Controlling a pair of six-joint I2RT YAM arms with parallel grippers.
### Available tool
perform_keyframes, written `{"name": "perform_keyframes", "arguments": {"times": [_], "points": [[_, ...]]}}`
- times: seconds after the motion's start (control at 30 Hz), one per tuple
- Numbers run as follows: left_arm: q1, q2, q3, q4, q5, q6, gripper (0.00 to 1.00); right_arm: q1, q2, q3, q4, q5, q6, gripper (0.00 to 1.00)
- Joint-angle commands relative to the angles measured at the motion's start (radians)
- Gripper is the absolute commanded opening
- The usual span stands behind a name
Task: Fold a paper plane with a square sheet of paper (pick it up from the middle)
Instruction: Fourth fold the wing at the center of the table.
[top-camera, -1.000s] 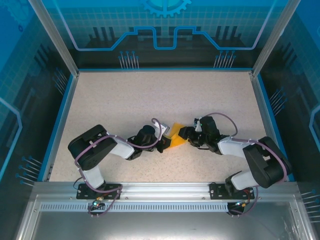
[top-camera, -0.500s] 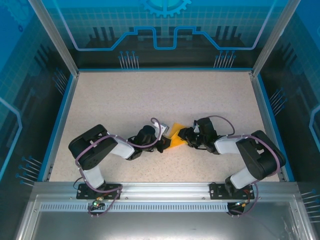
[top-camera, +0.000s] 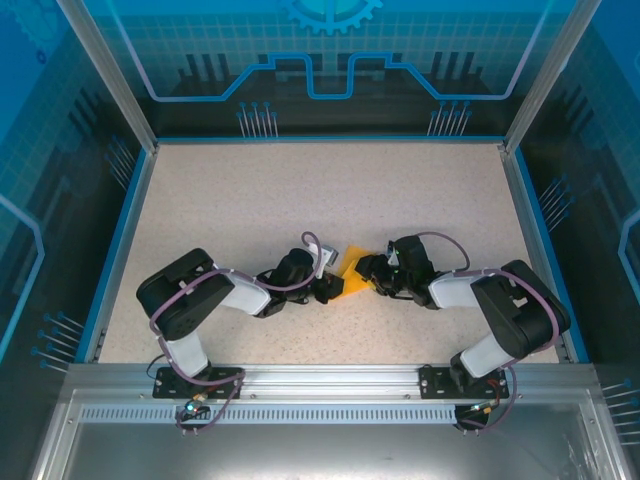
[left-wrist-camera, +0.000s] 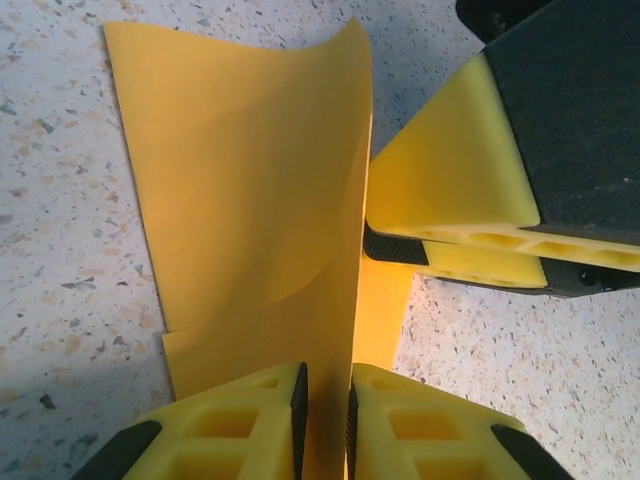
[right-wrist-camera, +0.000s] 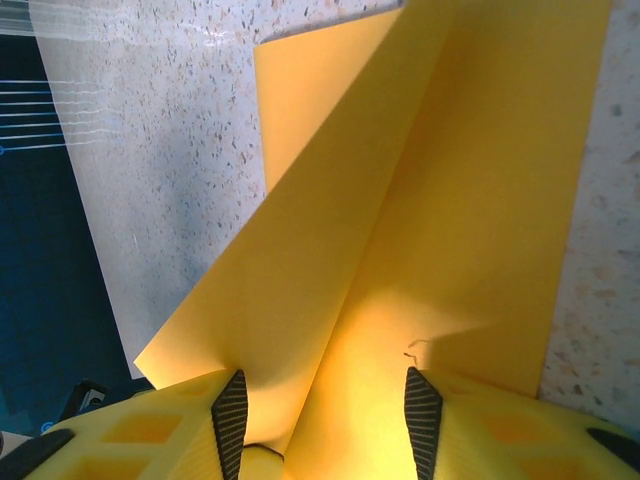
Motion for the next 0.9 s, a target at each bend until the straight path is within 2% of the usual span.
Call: {"name": "perform_keyframes", "arguments": {"times": [0.0, 0.3, 0.5, 0.87], "points": [[0.001, -0.029, 0.006, -0.018, 0.030, -0.029, 0.19, 0.015, 0.027, -0.009, -0.009, 0.023, -0.002, 0.49], [0.018, -0.017, 0.008, -0.006, 0.051, -0.058, 0.09, 0.014, 0.042, 0.018, -0.042, 0.009, -0.024, 0.50], [0.053, -0.004, 0.016, -0.007, 0.125, -0.134, 0.09, 0.015, 0.063, 0.033, -0.071, 0.010, -0.047, 0.51], [0.086, 0.018, 0.032, -0.012, 0.185, -0.214, 0.08, 0.040, 0.104, 0.089, -0.219, 0.049, -0.118, 0.55]]}}
